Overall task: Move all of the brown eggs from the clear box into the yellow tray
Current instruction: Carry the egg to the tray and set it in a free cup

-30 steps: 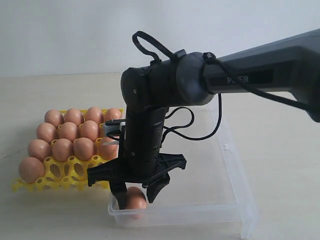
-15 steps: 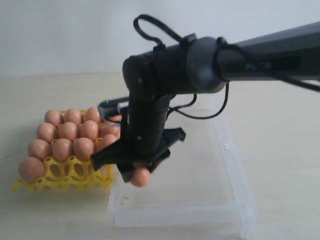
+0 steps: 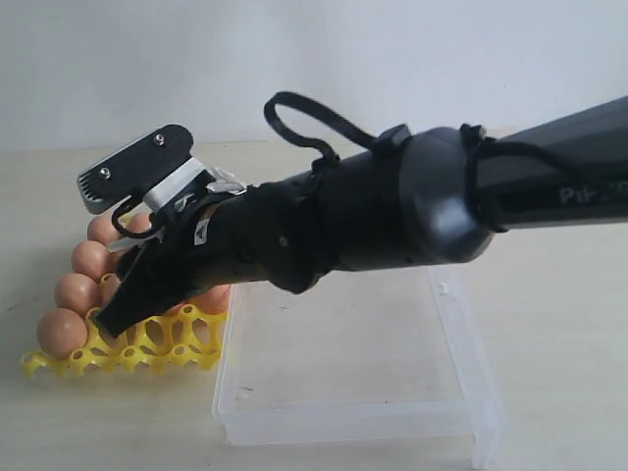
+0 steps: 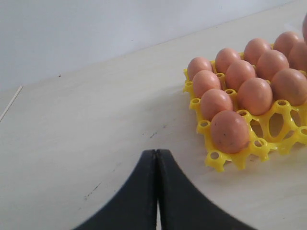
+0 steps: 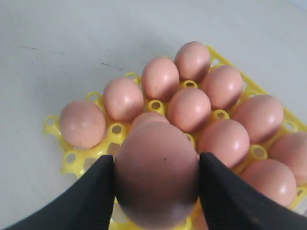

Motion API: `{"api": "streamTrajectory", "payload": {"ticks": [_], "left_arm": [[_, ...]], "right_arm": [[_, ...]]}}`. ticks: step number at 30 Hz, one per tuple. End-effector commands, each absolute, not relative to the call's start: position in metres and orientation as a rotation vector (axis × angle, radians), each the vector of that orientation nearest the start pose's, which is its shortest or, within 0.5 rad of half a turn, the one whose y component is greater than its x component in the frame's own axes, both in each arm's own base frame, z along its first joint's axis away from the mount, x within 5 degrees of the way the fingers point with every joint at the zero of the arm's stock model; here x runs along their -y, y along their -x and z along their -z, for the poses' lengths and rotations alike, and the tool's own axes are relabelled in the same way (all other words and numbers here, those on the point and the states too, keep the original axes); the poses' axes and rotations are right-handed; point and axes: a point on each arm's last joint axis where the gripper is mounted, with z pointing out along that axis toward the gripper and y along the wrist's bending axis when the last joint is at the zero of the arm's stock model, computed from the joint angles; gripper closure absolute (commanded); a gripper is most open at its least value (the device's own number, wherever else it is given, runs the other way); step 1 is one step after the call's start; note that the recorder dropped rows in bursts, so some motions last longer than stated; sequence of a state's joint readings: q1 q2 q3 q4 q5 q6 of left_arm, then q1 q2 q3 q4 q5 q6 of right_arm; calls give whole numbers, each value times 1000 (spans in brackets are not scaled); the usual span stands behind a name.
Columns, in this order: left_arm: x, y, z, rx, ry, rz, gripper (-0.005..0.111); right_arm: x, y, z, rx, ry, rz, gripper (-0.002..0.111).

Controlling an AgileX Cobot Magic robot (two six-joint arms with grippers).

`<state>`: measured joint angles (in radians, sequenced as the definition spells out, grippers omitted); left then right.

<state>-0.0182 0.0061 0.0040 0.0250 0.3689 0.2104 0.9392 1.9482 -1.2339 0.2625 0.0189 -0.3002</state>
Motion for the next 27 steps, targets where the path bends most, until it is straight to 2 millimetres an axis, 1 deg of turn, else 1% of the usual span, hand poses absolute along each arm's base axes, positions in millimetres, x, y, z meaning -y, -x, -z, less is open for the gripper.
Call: {"api": "streamTrajectory", "payload": {"ticks": [1,7,9,13,19,23,27], "left_arm": [[0,-53,-181,-1834,-222,-153,107],[0,-53,-181,-1834,-222,-153,107],[0,-53,-181,-1834,-222,-153,107],[0,-53,-181,-1834,-222,-153,107],[0,-53,-181,-1834,-222,-153,107],[0,-53,-181,-1834,-222,-153,107],[0,-53,-181,-1834,-222,-153,107]], "right_arm": [[-357,-250,-178,-1912,1048,-499,108],[-371,-241,-162,-1864,1062,-512,108],[-375,-240,-156,-1871,1065,-522,108],[-380,-242,-149,-1895,1047,-542,108],[-390,-248,-145,-1902,1031,-555,108],[-393,-249,-137,-1932,1048,-548,108],[-395,-248,-132,-1966,1021,-569,108]]}}
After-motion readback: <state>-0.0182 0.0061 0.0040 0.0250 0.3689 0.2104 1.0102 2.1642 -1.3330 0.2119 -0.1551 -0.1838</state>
